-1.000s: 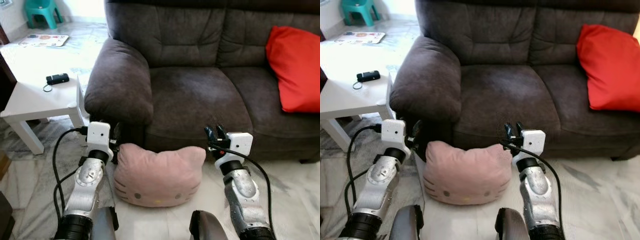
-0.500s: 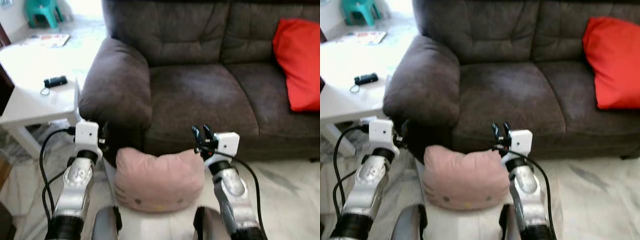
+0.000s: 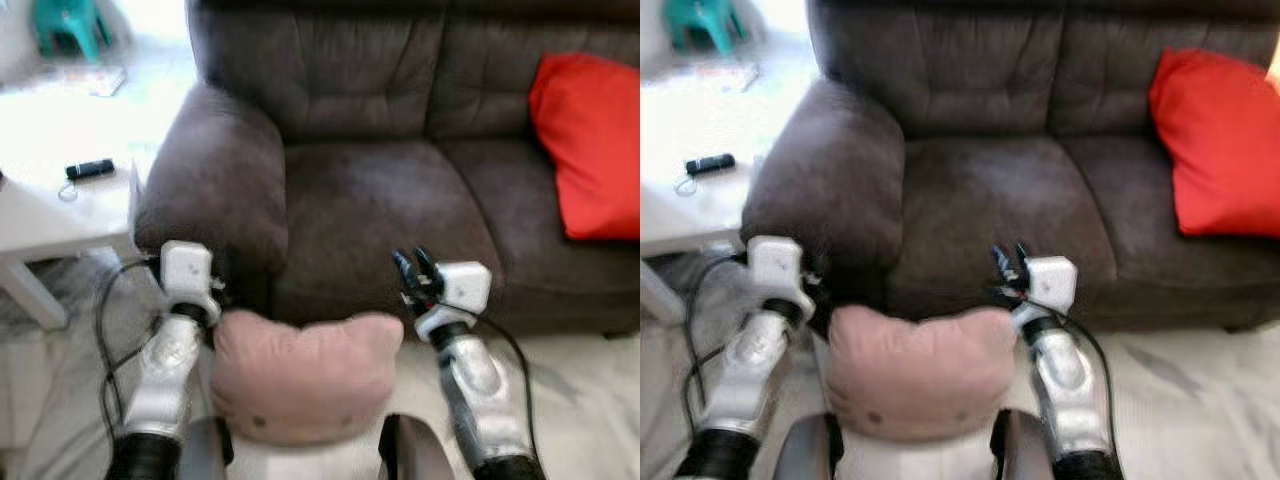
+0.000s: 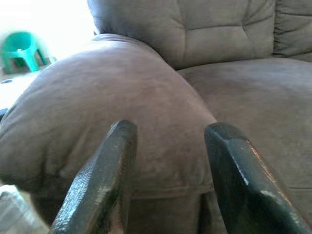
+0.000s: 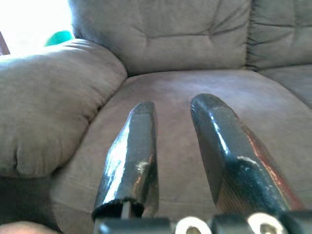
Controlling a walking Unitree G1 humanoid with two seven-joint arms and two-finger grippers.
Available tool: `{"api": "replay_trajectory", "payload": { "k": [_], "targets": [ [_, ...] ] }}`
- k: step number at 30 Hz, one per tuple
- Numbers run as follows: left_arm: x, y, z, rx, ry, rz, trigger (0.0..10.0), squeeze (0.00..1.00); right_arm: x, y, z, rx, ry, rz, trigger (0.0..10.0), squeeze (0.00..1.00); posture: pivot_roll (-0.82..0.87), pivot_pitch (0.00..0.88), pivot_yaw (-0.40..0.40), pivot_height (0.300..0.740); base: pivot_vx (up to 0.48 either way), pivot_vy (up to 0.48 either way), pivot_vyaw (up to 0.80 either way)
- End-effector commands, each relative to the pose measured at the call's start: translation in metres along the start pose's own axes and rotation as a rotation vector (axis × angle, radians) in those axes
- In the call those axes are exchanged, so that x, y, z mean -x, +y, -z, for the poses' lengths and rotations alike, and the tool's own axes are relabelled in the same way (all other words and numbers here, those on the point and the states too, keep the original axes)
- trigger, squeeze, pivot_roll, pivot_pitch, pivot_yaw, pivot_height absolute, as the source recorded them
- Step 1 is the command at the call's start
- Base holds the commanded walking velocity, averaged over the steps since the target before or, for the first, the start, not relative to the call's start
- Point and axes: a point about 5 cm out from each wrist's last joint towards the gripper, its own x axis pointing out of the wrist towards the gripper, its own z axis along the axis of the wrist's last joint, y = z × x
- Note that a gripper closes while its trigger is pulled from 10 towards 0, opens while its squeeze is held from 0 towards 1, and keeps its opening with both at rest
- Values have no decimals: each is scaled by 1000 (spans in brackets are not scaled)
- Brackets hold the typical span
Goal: Move the pillow to the sofa from floor
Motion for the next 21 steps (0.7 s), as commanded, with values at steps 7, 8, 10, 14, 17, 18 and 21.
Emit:
{"api": "replay_trajectory", "payload": {
  "k": [7,8,10,14,17,18,21],
  "targets": [
    [4,12,4,-23,16,-24,10000,0,-2,11,0,-14,-2,-30,10000,0,49,0,-57,462,37,0,0],
    [6,12,5,-22,18,-25,10000,0,-2,11,0,-15,-2,-29,10000,0,47,0,-57,462,0,0,0],
    [6,12,5,-22,18,-26,10000,0,-2,11,0,-15,-2,-29,10000,0,47,0,-57,462,0,0,0],
    [8,13,6,-24,15,-30,10000,0,-2,10,0,-19,-4,-25,10000,0,48,0,-57,462,0,0,0],
    [9,13,7,-28,17,-32,10000,0,-2,10,0,-19,-4,-23,10000,0,48,0,-57,462,0,0,0],
    [10,13,8,-31,20,-36,10000,0,-1,9,1,-20,-4,-21,10000,0,46,0,-56,462,0,0,0],
    [10,14,11,-34,26,-45,10000,0,-1,9,2,-20,1,-19,10000,0,46,0,-56,462,0,0,0]
  ]
}}
